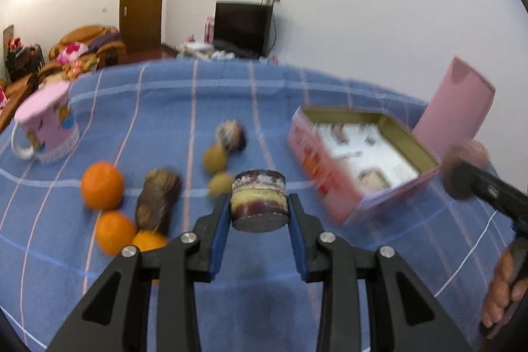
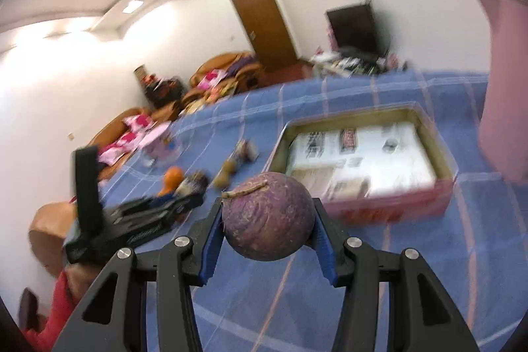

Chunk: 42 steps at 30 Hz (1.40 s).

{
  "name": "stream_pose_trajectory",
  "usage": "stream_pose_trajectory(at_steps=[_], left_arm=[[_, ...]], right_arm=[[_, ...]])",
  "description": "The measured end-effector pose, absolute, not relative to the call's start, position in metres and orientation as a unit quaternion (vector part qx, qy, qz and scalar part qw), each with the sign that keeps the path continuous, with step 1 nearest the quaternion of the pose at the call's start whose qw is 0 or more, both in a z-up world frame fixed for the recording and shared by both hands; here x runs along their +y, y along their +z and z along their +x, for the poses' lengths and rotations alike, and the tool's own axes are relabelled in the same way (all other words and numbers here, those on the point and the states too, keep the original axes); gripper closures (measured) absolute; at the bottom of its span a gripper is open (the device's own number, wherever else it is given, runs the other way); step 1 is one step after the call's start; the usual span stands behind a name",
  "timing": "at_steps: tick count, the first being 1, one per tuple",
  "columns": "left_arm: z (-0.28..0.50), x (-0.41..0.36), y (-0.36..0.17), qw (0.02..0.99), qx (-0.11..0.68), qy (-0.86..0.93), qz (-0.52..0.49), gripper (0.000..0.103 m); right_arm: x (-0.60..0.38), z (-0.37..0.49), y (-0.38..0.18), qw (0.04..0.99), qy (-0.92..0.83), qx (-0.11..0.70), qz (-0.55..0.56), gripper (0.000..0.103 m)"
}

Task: Organize fruits
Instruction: 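Carry both items into the pink tin box and open both tools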

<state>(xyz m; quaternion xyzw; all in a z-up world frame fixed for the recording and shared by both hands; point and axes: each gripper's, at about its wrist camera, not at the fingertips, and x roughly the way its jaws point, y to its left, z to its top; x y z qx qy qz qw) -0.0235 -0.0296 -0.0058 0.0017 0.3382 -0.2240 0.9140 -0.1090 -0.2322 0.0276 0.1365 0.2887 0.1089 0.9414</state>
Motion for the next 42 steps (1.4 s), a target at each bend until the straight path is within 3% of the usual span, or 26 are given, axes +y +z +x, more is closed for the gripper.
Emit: stream_pose_trajectory(at_steps=[6, 18, 35, 37, 39, 42], left_arm=[[-0.015, -0.084, 0.009, 0.922, 0.313, -0.226, 0.011, 0.067], [0.003, -0.173, -0.003, 0.920, 0.319, -0.219, 0.055, 0.068], [0.014, -0.179, -0.017, 0.925, 0.324, -0.178, 0.082, 0.066], [0.011, -0.178, -0.015, 0.929, 0.315, -0.176, 0.081, 0.058], [0.005, -0.177, -0.012, 0.935, 0.299, -0.172, 0.084, 0.032], [-0.007, -0.174, -0.003, 0.949, 0.257, -0.157, 0.091, 0.019]], right_arm=[[-0.257, -0.069, 0.030, 0.965, 0.008, 0.243, 0.096, 0.052], [-0.303, -0.042, 0.005, 0.954, -0.042, 0.279, 0.102, 0.052], [-0.310, -0.028, -0.014, 0.939, -0.035, 0.318, 0.124, 0.049], [-0.311, -0.031, -0.011, 0.942, -0.037, 0.309, 0.125, 0.039], [-0.313, -0.036, -0.006, 0.947, -0.042, 0.291, 0.132, 0.037], [-0.319, -0.049, 0.004, 0.957, -0.061, 0.249, 0.137, 0.029]])
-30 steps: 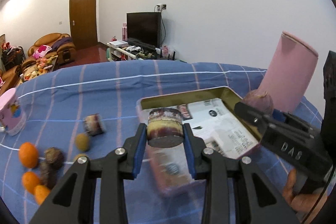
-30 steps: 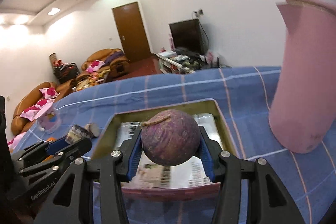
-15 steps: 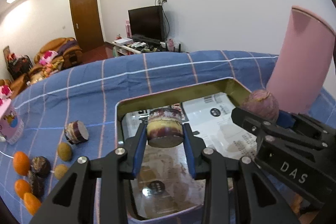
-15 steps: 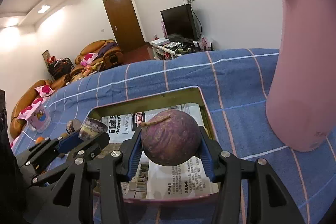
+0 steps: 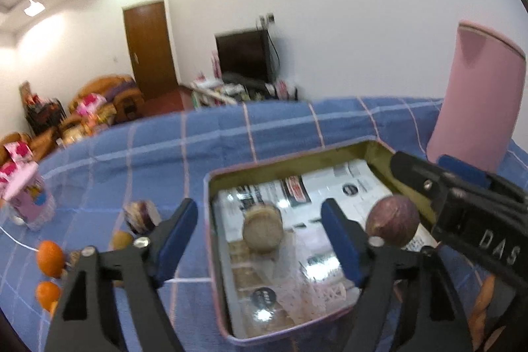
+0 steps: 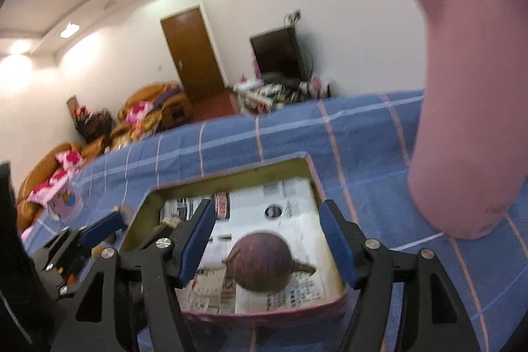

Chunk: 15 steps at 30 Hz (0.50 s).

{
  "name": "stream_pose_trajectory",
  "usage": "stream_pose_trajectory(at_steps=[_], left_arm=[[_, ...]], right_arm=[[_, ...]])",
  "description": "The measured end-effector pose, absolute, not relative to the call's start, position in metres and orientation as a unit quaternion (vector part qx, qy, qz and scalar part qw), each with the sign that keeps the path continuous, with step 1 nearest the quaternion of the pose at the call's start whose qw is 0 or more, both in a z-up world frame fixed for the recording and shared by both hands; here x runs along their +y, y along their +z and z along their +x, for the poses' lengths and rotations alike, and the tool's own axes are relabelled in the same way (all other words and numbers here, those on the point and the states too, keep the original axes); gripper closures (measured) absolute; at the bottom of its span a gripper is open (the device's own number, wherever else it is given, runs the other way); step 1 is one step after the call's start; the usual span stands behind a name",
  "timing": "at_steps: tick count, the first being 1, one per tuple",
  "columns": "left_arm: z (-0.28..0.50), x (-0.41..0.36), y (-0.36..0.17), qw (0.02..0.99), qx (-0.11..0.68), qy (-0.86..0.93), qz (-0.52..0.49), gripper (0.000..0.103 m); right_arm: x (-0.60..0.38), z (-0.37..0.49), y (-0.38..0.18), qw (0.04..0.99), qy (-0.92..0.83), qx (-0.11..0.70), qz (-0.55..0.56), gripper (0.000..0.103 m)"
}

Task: Organize fruits
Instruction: 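Carry both items into the pink tin box and open both tools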

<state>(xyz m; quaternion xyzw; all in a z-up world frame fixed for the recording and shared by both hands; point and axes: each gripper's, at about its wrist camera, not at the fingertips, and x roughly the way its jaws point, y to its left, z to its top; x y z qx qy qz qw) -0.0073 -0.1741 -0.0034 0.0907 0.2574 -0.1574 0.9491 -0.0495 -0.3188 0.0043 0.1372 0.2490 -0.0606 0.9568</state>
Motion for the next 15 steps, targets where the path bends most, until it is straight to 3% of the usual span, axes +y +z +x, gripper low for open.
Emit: stream_pose_trajectory(at_steps=[1, 3, 15], left_arm=[[-0.010, -0.173, 0.000, 0.952, 0.246, -0.154, 0.093, 0.017], [-0.014, -0.170, 0.004, 0.956, 0.233, -0.153, 0.092, 0.003], [-0.018, -0.139, 0.004, 0.966, 0.221, -0.102, 0.087, 0.000]], right_arm=[[-0.320, -0.053, 0.007, 0.959, -0.070, 0.239, 0.137, 0.022], [-0.322, -0.057, 0.010, 0.961, -0.083, 0.224, 0.140, 0.019], [-0.319, -0.075, 0.016, 0.969, -0.130, 0.173, 0.121, 0.019]])
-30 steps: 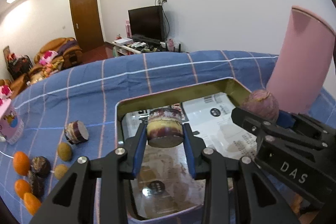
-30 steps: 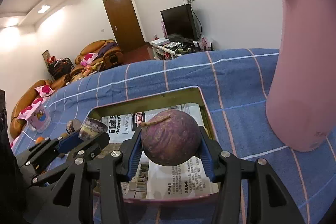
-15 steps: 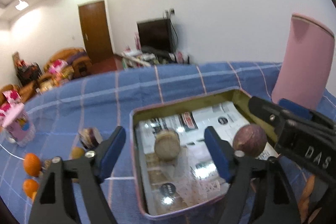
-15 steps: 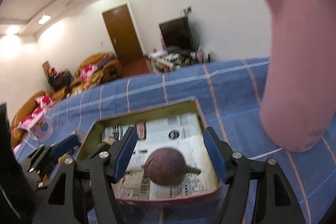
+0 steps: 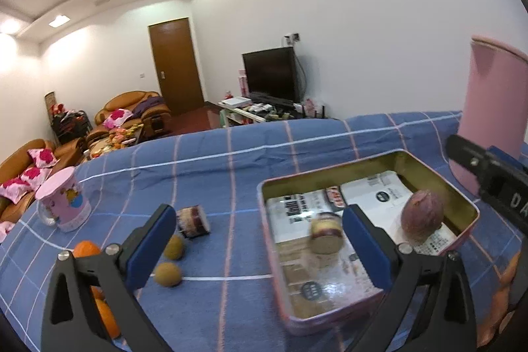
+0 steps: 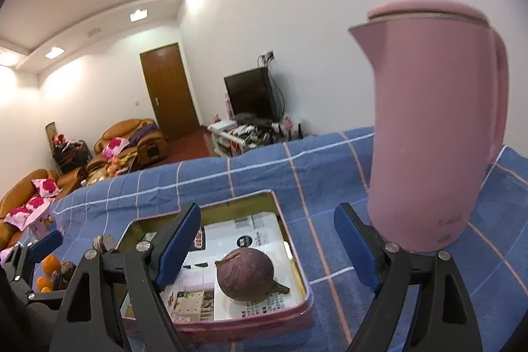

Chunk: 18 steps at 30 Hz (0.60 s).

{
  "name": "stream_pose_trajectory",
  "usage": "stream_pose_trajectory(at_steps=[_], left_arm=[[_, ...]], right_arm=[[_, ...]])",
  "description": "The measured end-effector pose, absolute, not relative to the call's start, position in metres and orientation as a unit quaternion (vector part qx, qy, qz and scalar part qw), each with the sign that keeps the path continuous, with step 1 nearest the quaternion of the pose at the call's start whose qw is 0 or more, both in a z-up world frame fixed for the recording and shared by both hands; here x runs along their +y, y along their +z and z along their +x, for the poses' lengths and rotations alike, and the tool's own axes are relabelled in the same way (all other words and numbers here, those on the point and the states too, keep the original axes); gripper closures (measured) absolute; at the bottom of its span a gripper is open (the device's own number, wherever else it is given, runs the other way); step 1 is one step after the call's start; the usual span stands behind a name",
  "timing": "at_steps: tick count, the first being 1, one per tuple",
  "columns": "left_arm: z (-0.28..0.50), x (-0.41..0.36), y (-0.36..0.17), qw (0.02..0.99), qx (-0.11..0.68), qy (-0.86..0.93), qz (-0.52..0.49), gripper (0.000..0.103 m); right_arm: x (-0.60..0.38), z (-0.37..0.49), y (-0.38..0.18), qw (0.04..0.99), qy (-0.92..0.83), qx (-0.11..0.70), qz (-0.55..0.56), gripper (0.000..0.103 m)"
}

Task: Organize fruits
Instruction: 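Carry both items into the pink tin box and open both tools, then grasp an orange with the right tool while the left tool grasps another orange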

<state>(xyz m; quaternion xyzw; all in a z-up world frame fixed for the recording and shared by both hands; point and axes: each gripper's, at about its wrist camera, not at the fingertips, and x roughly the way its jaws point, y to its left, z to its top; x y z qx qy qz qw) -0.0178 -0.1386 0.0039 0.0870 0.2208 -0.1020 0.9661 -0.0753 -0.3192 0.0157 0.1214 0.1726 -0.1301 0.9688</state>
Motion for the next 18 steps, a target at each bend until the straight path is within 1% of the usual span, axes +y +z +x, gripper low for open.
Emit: stream_pose_trajectory(at_steps=[9, 18], left_arm=[[-0.021, -0.109, 0.001, 0.965, 0.231, -0.095, 0.076, 0.000], [-0.017, -0.073, -0.002, 0.965, 0.243, -0.083, 0.061, 0.000]], right_arm=[[-0.304, -0.087, 0.017, 0.969, -0.132, 0.168, 0.125, 0.019], [-0.270, -0.088, 0.010, 0.963, -0.088, 0.193, 0.163, 0.019]])
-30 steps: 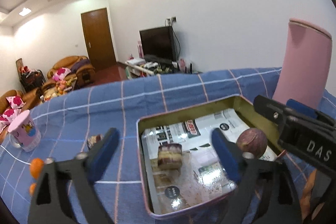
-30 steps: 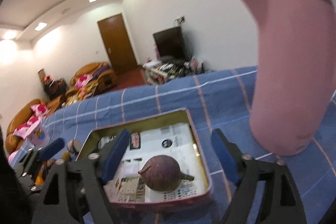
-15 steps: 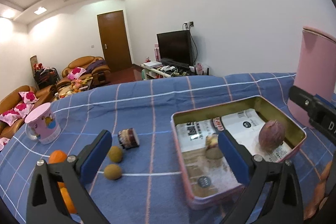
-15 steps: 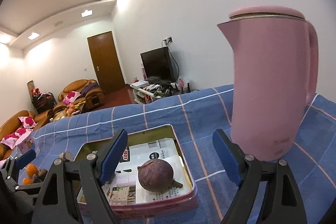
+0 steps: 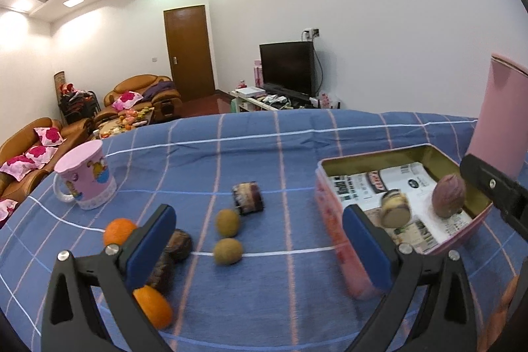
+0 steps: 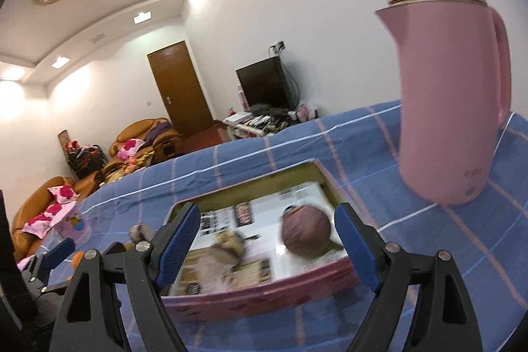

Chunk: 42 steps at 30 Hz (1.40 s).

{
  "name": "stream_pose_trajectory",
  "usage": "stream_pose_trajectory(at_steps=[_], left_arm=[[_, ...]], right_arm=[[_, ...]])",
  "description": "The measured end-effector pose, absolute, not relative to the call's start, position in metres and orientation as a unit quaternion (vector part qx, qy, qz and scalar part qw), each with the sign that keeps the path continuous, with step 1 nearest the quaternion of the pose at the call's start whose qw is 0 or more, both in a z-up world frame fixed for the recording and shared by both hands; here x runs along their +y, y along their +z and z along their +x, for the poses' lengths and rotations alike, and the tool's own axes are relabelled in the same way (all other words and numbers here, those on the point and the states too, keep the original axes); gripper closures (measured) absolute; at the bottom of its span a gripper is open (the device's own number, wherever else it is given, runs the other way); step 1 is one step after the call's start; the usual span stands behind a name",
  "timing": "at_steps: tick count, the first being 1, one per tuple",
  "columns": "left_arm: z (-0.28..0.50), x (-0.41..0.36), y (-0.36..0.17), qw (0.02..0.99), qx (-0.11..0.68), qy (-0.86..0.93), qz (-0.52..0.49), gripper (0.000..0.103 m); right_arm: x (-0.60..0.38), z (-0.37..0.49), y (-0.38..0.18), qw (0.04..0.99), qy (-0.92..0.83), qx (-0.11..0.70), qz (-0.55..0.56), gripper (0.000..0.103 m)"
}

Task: Organize fruits
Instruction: 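Grasp an orange with the right tool while the left tool grasps another orange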

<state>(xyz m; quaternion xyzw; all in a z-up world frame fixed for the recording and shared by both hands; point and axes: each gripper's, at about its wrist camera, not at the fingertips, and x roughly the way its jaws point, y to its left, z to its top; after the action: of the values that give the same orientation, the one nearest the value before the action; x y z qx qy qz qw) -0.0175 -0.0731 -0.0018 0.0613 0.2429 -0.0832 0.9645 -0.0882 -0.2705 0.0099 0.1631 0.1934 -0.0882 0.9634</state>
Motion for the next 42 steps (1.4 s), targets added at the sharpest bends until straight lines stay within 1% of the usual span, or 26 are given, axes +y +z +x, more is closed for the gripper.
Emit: stream_pose_trajectory(at_steps=[16, 24, 28, 30, 35, 36, 37, 41, 42], left_arm=[[-0.003, -0.005, -0.004, 0.966, 0.248, -0.038, 0.065, 0.000], [0.010, 0.031, -0.006, 0.963, 0.258, -0.024, 0.072, 0.000], [0.023, 0.064, -0.009, 0.958, 0.275, -0.018, 0.076, 0.000], [0.029, 0.080, -0.009, 0.957, 0.282, -0.006, 0.069, 0.000], [0.036, 0.125, -0.006, 0.957, 0.291, 0.009, 0.007, 0.000], [0.037, 0.130, -0.006, 0.956, 0.292, 0.009, -0.003, 0.000], [0.037, 0.134, -0.006, 0.956, 0.292, 0.010, -0.008, 0.000], [0.036, 0.134, -0.005, 0.957, 0.291, 0.012, 0.002, 0.000], [0.037, 0.134, -0.005, 0.957, 0.291, 0.010, 0.003, 0.000]], right_arm=[[-0.190, -0.072, 0.006, 0.968, -0.007, 0.213, 0.130, 0.019], [-0.153, -0.062, 0.001, 0.962, 0.055, 0.239, 0.120, 0.019], [-0.133, -0.057, -0.002, 0.955, 0.094, 0.258, 0.111, 0.019], [-0.123, -0.054, -0.004, 0.950, 0.117, 0.269, 0.106, 0.019], [-0.089, -0.043, -0.011, 0.933, 0.167, 0.309, 0.081, 0.019], [-0.079, -0.039, -0.014, 0.925, 0.185, 0.322, 0.075, 0.020], [-0.070, -0.037, -0.016, 0.920, 0.198, 0.331, 0.068, 0.023], [-0.038, -0.032, -0.023, 0.906, 0.223, 0.359, 0.018, 0.027], [-0.029, -0.029, -0.026, 0.902, 0.222, 0.370, 0.006, 0.034]])
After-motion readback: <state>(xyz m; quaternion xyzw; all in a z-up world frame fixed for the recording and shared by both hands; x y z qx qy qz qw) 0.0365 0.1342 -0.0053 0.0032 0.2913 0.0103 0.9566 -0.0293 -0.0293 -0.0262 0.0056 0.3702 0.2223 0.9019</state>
